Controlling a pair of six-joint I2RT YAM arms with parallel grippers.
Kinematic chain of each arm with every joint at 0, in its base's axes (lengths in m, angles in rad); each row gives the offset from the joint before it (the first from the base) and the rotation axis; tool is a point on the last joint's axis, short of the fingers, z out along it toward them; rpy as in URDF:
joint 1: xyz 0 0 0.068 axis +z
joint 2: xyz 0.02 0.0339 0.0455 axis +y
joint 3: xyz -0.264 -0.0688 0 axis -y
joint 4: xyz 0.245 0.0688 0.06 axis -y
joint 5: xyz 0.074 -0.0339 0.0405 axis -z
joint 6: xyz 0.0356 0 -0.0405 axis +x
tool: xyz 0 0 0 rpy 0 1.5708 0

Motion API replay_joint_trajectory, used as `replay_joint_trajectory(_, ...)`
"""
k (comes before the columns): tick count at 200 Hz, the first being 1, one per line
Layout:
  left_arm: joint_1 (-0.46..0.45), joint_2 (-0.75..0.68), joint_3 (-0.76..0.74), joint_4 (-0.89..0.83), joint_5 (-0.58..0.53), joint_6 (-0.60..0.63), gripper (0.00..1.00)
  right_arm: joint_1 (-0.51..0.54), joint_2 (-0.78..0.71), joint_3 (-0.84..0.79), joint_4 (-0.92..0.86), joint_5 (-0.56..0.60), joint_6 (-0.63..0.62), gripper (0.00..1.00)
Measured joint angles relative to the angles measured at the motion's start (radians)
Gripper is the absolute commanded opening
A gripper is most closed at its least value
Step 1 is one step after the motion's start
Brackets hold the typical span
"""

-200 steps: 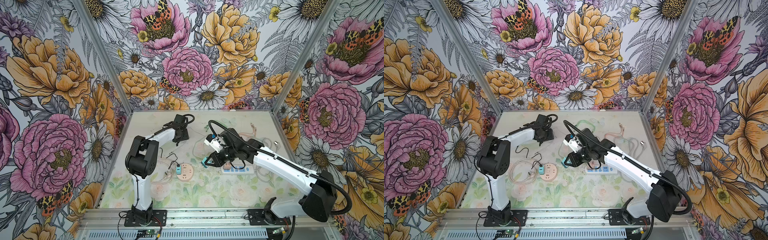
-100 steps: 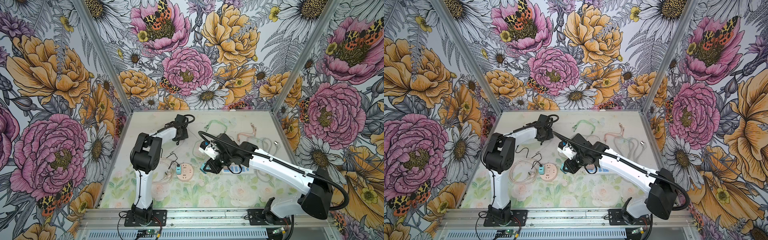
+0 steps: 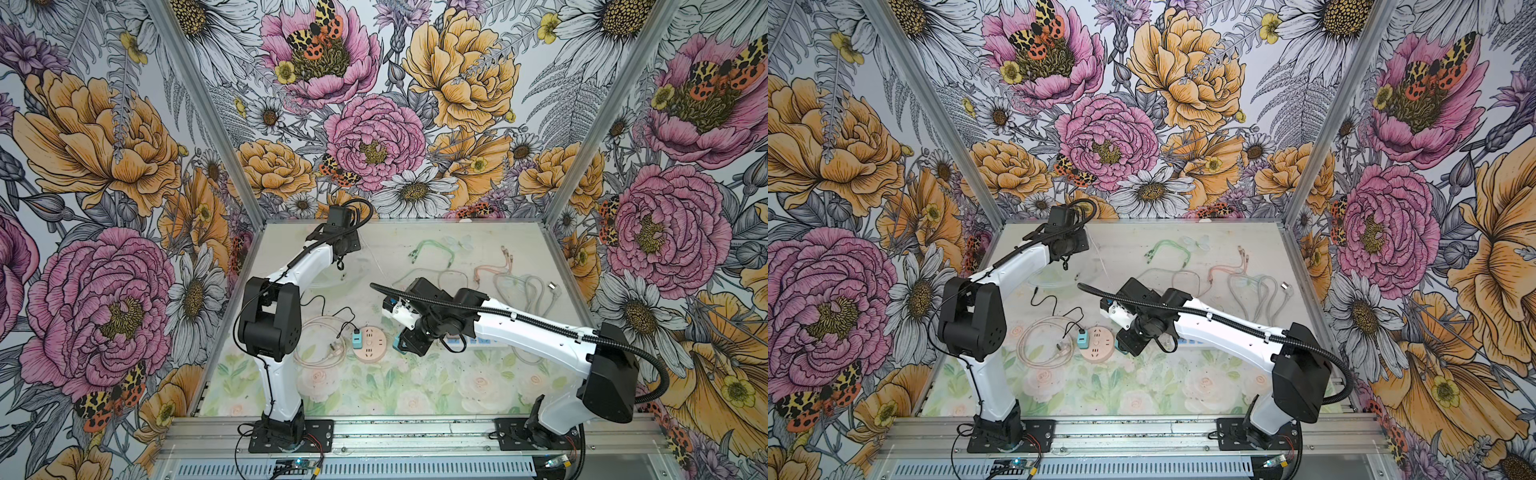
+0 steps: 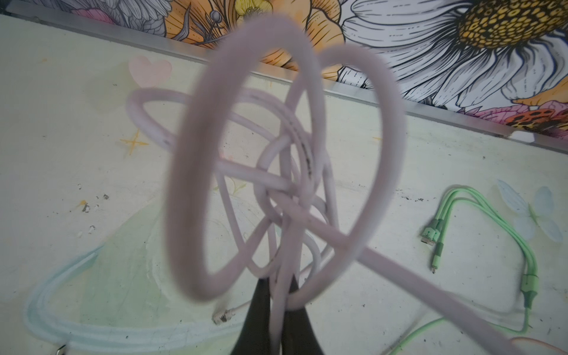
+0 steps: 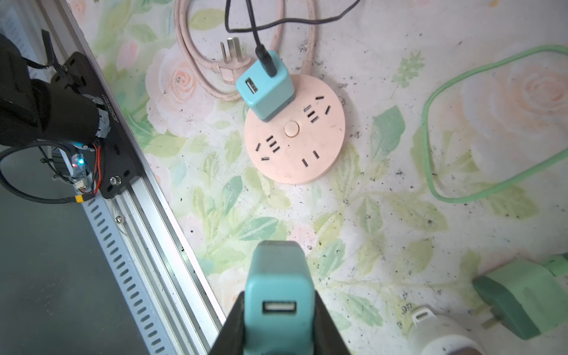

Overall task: Insert the plug
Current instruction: 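Carry the teal charger over the pink socket with the right while the left withdraws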

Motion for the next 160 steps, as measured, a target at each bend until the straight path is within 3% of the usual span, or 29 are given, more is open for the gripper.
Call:
replay_joint_trajectory(25,0.000,0.002,-0.092,0.038,0.007,-0.013,0.05,0.007,0.038,0.023,-0.007,0.022,-0.023,0.00)
replay_joint_trajectory(92,-0.006,0.005,-0.280,0.048,0.061,-0.083,0.46,0.011,0.150,0.139,-0.006,0.060,-0.047,0.00)
replay_joint_trajectory(160,-0.010,-0.303,-0.454,0.066,0.072,-0.137,0.50,0.011,0.252,0.163,-0.014,0.056,0.073,0.00)
